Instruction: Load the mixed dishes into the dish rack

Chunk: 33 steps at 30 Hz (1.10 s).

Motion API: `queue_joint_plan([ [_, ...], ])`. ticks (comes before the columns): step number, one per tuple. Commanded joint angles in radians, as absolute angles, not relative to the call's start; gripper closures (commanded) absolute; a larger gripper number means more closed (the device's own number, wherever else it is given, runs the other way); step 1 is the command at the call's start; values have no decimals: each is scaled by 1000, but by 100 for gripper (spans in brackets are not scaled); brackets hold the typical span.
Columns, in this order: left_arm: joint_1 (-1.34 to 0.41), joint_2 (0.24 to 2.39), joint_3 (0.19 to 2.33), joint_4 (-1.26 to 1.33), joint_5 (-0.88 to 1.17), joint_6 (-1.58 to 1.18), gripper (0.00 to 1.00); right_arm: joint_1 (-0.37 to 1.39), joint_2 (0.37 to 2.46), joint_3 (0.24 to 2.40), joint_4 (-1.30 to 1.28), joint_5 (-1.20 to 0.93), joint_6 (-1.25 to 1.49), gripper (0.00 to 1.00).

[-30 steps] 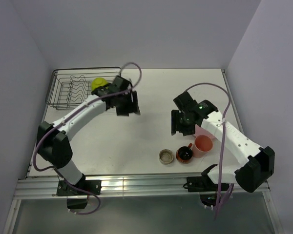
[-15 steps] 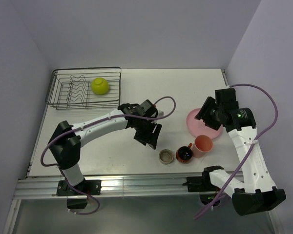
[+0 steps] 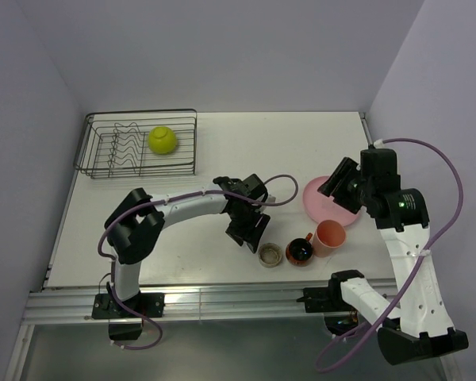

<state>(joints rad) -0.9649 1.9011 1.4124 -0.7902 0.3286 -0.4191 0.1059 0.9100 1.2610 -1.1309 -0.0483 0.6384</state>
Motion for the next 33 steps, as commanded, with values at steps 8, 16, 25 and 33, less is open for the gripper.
queue_joint_plan([
  [8,-976,1913,1480,-799,310,-357,39,103,934,1161,-1127,-193,600,43],
  [16,-772,1790,1390,-828,270,-414,37,385,1066,1072,-1043,-186,595,45],
  [25,-609,1721,1529,-879,305,-437,34,570,1284,1055,-931,-198,497,53],
  [33,-517,1646,1483,-847,380,-474,35,621,1382,973,-864,-152,451,59],
])
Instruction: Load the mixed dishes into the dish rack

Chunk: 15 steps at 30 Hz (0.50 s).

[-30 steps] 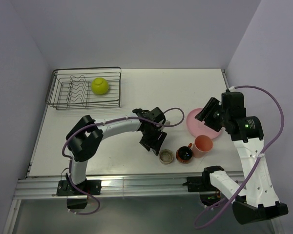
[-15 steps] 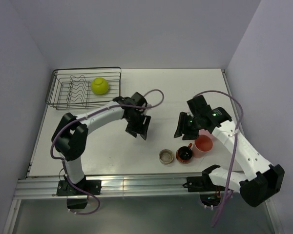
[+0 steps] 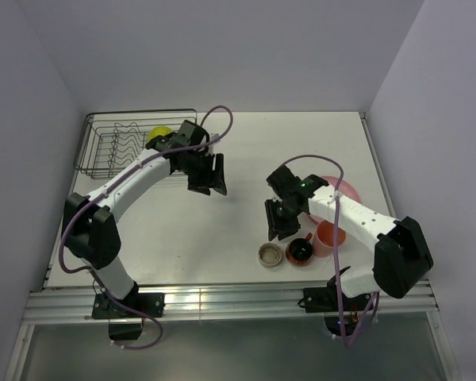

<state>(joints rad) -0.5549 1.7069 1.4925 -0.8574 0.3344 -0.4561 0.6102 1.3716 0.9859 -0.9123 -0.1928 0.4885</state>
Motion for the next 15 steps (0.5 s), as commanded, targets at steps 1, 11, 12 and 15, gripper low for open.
queue_joint_plan([
  [1,-511,1637,1482,-847,383,-474,35,620,1385,968,-865,-146,451,59],
  [11,-460,1623,1467,-833,411,-488,36,640,1396,885,-838,-126,474,59],
  [12,-460,1624,1462,-828,422,-494,36,643,1407,882,-833,-127,474,59],
  [15,-462,1624,1450,-802,443,-520,37,644,1431,888,-824,-124,469,59],
])
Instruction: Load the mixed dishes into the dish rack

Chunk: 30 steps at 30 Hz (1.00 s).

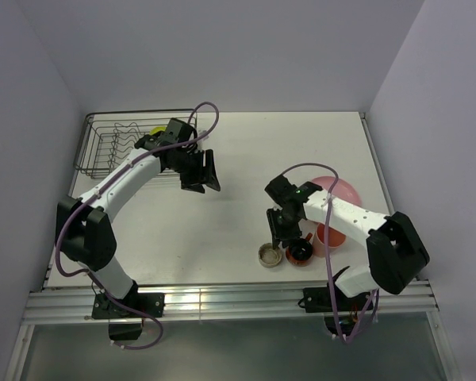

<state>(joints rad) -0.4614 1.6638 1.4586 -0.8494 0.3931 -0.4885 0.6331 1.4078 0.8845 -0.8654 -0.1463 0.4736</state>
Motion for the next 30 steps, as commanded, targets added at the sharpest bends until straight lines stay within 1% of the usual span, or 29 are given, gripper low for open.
queue_joint_plan([
  [1,-462,1623,1447,-798,455,-528,37,646,1436,888,-816,-124,469,59],
  [6,-460,1612,1428,-779,476,-555,37,666,1477,876,-792,-130,468,60],
  [10,-460,1597,1417,-779,480,-564,37,680,1503,867,-769,-129,472,74],
  [11,-462,1591,1416,-782,479,-566,37,683,1508,867,-769,-124,474,81],
  [12,-460,1589,1416,-784,477,-566,37,686,1512,874,-772,-121,474,84],
  [13,-462,1585,1414,-785,477,-566,37,687,1513,882,-784,-114,476,93],
  [14,-460,1583,1416,-788,477,-566,37,687,1511,891,-793,-107,477,99],
  [17,-459,1585,1428,-798,472,-561,37,687,1493,951,-842,-77,472,100],
  [21,-439,1582,1445,-787,511,-557,36,677,1476,1107,-910,-87,453,100],
  [24,-396,1560,1447,-726,589,-568,35,606,1453,1187,-920,-231,465,100],
  [25,-390,1540,1428,-695,615,-574,35,577,1445,1196,-905,-361,472,100],
  [27,-382,1525,1410,-603,669,-591,35,467,1424,1192,-865,-519,523,100],
  [28,-382,1516,1401,-579,716,-592,37,430,1416,1184,-809,-669,547,100],
  [29,-382,1514,1402,-557,741,-589,39,372,1410,1180,-786,-727,590,100],
  [30,-382,1514,1407,-534,758,-584,39,350,1410,1181,-764,-776,609,100],
])
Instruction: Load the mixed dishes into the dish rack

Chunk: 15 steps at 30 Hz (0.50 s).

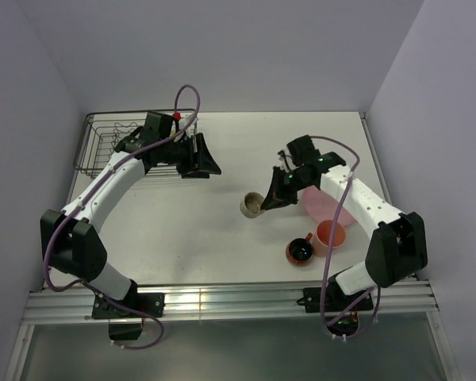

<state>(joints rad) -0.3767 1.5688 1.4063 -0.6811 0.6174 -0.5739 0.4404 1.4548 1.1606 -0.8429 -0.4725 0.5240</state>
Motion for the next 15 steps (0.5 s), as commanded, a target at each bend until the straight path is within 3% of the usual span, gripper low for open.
queue_joint_plan([
  [1,-382,1511,1423,-529,768,-572,38,332,1411,1181,-726,-820,624,100],
  [3,-382,1511,1445,-522,787,-552,35,299,1419,1167,-683,-919,690,100],
  [4,-383,1511,1466,-515,799,-545,10,290,1422,1154,-614,-957,719,100],
  [5,-385,1511,1474,-505,845,-531,1,287,1422,1137,-570,-1036,797,100],
  [10,-443,1490,1528,-473,900,-456,1,285,1384,971,-12,-1212,1213,100],
  [14,-449,1479,1539,-453,913,-437,1,288,1362,856,355,-1241,1582,100],
  [15,-457,1477,1545,-453,923,-430,1,291,1365,830,546,-1236,1650,100],
])
